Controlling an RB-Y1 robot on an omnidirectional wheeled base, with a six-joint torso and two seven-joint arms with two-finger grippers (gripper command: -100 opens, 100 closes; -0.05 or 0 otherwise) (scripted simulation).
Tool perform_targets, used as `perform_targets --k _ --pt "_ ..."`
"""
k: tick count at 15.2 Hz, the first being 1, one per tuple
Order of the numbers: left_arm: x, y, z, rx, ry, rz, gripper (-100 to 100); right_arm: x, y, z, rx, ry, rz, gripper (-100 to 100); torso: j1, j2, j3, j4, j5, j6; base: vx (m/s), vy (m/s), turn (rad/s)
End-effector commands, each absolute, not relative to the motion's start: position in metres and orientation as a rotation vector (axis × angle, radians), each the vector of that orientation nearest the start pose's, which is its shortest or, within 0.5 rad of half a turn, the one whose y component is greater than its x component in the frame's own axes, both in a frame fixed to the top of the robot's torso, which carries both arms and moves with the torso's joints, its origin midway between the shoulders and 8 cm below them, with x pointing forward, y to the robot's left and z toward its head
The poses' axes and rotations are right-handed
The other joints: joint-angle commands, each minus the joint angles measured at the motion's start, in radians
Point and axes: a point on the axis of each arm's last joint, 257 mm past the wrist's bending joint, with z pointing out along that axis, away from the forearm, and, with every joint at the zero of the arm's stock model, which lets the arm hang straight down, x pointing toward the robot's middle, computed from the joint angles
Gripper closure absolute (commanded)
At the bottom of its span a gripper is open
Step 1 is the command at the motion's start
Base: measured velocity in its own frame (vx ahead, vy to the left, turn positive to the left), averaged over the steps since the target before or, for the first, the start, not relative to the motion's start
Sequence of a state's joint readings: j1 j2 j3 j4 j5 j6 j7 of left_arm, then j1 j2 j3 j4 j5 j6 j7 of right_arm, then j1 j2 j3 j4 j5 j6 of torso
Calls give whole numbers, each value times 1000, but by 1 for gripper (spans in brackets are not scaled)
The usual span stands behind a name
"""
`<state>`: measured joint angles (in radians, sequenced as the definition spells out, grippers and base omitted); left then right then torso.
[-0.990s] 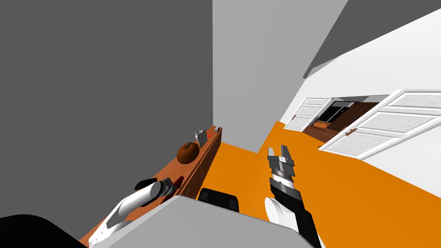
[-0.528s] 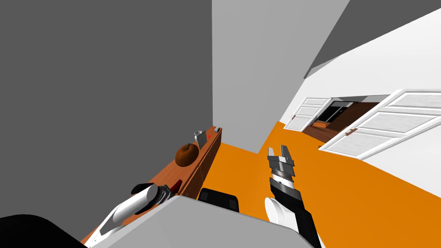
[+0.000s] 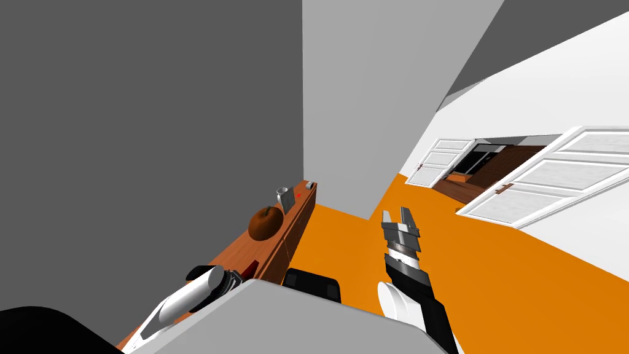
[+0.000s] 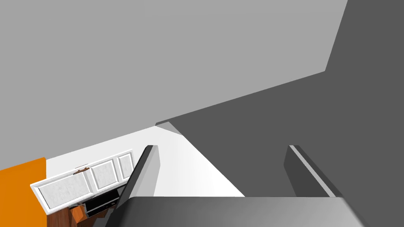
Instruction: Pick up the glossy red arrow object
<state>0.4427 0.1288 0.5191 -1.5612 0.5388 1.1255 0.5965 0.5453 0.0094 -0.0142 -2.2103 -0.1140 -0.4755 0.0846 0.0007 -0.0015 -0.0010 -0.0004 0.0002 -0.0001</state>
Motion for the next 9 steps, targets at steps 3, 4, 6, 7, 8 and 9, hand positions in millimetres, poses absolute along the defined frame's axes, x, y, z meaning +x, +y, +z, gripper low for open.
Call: perform_targets --k 3,4,6,7,8,9 --pt "146 412 -543 -3101 335 -377 -100 351 -308 -27 811 646 1229 0 1 1 0 0 0 0 7 24 26" --pt "147 411 -546 -3100 337 -377 -100 351 -308 -27 811 646 1229 0 1 1 0 0 0 0 10 22 19" --pt "145 413 -543 -3101 335 -377 100 351 -308 -27 811 646 1229 0 0 1 0 0 0 0 3 6 2" --pt "145 413 -543 -3100 335 -377 100 351 -308 -27 811 646 1229 0 0 1 1 0 0 0 0 0 0" --pt "145 412 -543 -3103 335 -377 100 351 -308 -27 811 646 1229 0 0 1 1 0 0 0 0 0 0" --pt "145 411 -543 -3104 335 -377 100 351 -308 -27 811 646 1229 0 0 1 1 0 0 0 0 0 0"
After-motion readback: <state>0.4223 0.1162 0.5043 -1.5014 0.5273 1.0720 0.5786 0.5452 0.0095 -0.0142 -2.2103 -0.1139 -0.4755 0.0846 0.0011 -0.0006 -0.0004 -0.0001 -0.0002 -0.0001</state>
